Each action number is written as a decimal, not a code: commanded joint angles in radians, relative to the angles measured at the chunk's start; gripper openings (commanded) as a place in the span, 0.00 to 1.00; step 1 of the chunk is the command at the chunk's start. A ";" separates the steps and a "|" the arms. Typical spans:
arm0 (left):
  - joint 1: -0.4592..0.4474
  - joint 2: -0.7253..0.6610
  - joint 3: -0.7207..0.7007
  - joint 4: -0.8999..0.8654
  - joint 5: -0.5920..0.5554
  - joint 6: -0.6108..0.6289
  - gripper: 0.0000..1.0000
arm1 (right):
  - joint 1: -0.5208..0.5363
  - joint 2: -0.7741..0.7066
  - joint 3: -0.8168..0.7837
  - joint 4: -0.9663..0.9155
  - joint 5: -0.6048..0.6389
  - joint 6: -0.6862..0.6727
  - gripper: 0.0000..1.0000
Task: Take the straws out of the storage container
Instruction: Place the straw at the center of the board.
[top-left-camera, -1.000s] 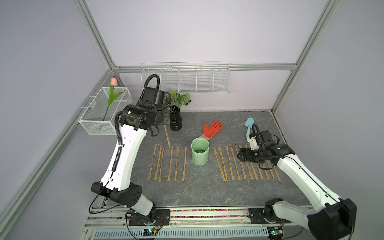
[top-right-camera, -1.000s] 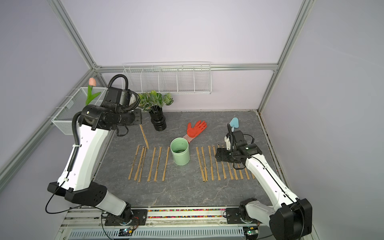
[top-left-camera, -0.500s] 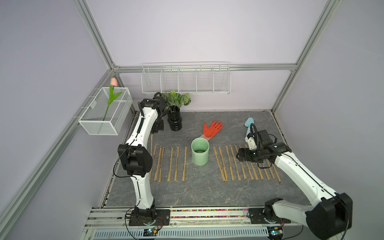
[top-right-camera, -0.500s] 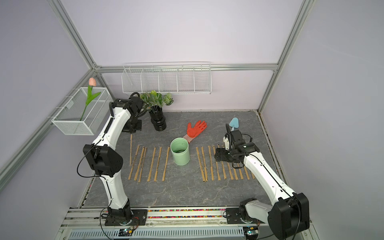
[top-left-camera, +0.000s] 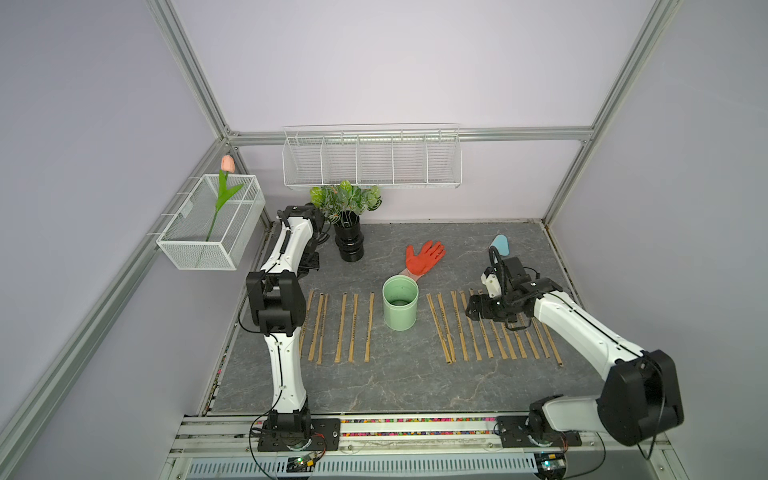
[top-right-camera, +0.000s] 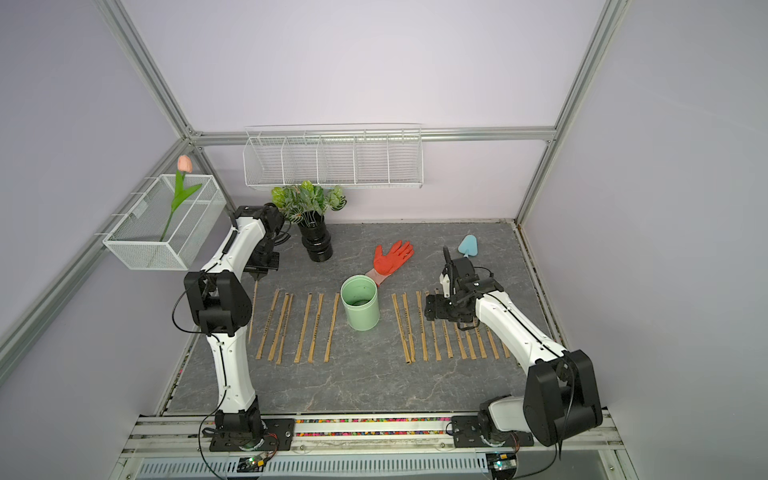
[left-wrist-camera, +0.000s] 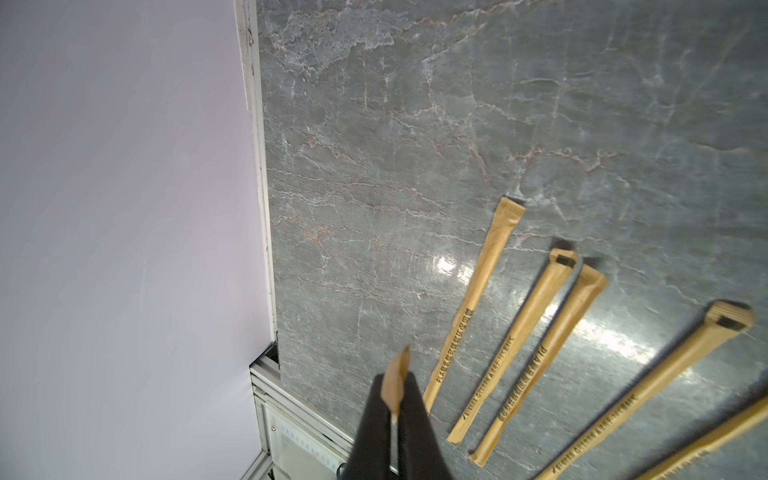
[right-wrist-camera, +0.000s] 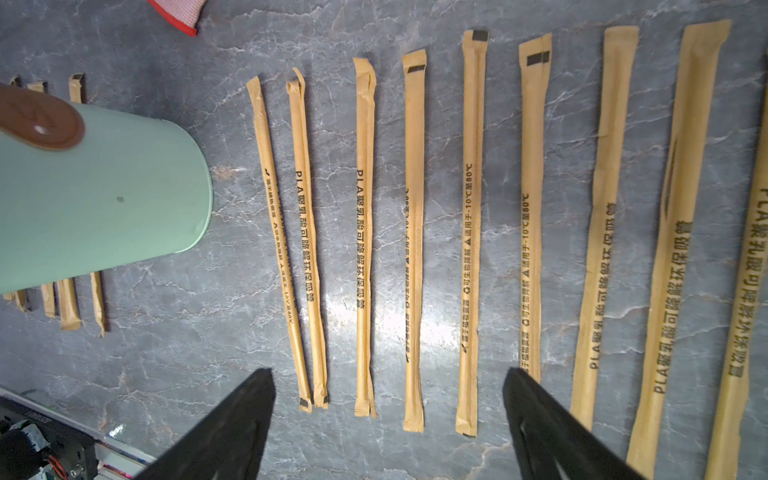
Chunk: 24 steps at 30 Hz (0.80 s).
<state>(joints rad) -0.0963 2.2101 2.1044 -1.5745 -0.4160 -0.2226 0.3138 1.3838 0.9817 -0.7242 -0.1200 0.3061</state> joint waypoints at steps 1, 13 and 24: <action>0.018 0.033 -0.023 0.009 -0.015 0.020 0.07 | -0.007 0.032 0.026 0.038 -0.017 -0.017 0.89; 0.035 0.109 -0.032 0.047 0.000 0.030 0.08 | -0.007 0.114 0.044 0.073 -0.028 -0.007 0.89; 0.036 0.123 -0.043 0.061 -0.001 0.029 0.17 | -0.006 0.132 0.052 0.076 -0.030 -0.006 0.89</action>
<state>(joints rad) -0.0669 2.3119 2.0708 -1.5162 -0.4183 -0.1970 0.3138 1.5074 1.0138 -0.6552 -0.1360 0.3061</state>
